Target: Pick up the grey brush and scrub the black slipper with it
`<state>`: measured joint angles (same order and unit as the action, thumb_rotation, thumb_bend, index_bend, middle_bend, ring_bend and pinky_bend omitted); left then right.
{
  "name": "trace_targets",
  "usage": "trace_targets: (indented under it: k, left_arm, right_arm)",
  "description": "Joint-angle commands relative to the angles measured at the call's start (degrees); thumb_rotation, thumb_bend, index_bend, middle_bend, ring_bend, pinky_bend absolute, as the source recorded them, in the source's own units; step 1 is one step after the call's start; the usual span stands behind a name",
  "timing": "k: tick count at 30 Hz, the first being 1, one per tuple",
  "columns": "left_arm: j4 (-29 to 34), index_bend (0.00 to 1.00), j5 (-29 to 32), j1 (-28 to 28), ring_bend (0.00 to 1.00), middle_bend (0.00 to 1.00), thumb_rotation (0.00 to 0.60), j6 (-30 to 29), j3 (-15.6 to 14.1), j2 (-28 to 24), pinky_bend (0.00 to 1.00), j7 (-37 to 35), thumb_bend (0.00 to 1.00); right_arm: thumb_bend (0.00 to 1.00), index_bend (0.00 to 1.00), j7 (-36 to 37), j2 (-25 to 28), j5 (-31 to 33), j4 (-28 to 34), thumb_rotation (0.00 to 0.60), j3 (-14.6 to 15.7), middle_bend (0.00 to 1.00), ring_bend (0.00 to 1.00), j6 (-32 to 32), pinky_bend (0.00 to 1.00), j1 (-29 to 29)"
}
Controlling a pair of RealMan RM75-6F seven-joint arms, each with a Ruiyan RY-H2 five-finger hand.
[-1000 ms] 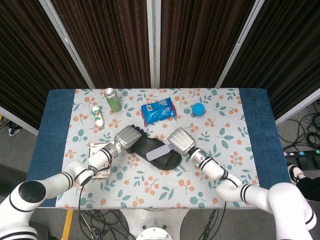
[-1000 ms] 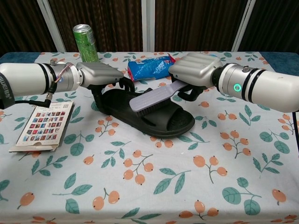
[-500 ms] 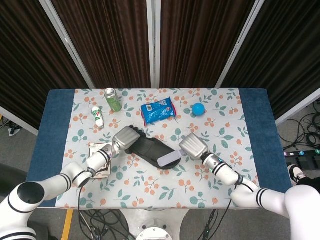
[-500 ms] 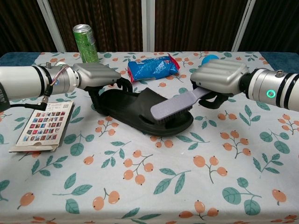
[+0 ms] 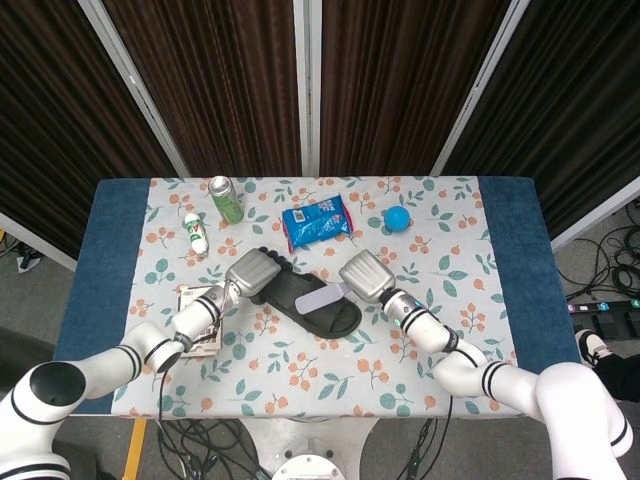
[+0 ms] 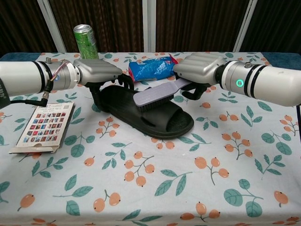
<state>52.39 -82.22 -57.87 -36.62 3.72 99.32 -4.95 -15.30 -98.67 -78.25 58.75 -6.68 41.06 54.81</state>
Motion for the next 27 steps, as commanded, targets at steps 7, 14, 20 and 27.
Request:
trace_targets:
  k: [7, 14, 20, 27]
  left_arm:
    - [-0.35, 0.41, 0.02, 0.29, 0.25, 0.43, 0.600, -0.19, -0.32, -0.13, 0.27, 0.04, 0.25]
    - [-0.13, 0.41, -0.06, 0.18, 0.25, 0.43, 0.600, -0.22, -0.37, -0.03, 0.27, 0.29, 0.25]
    - [0.17, 0.41, 0.04, 0.15, 0.25, 0.43, 0.600, -0.15, -0.43, 0.01, 0.27, 0.83, 0.25]
    - [0.45, 0.41, 0.39, -0.19, 0.25, 0.43, 0.600, 0.19, -0.09, -0.25, 0.27, 1.08, 0.25]
  right_arm:
    - [0.39, 1.00, 1.01, 5.00, -1.73, 5.66, 0.600, 4.16, 1.00, 1.00, 0.32, 1.00, -2.85]
    - [0.39, 1.00, 4.28, 8.90, -4.35, 9.34, 0.600, 4.11, 1.00, 1.00, 3.81, 1.00, -3.83]
    - [0.39, 1.00, 4.26, 4.56, -2.64, 3.52, 0.600, 0.50, 1.00, 1.00, 3.19, 1.00, -1.32]
    - [0.39, 1.00, 1.43, -0.22, -0.99, -1.57, 0.600, 0.58, 1.00, 1.00, -0.31, 1.00, 0.46]
